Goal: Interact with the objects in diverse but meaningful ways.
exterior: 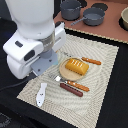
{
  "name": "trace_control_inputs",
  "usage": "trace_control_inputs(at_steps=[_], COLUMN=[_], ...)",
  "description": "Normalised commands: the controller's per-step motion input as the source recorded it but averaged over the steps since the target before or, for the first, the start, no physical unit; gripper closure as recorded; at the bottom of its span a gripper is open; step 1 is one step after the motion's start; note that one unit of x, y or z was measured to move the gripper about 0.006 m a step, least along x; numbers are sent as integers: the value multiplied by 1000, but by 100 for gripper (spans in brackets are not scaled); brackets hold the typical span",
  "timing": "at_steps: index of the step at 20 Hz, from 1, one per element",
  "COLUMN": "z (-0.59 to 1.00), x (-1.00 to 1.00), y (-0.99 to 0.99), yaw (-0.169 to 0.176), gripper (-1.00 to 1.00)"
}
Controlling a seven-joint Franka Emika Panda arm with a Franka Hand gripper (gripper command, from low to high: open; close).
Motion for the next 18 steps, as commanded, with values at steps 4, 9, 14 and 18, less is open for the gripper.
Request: trace_control_inputs(at_steps=[4,9,14,18], z=[110,99,17,-39], x=[-393,-253,-11,-132], y=[712,671,431,0], yaw=[58,82,173,200], gripper=[-100,-100,-100,-100])
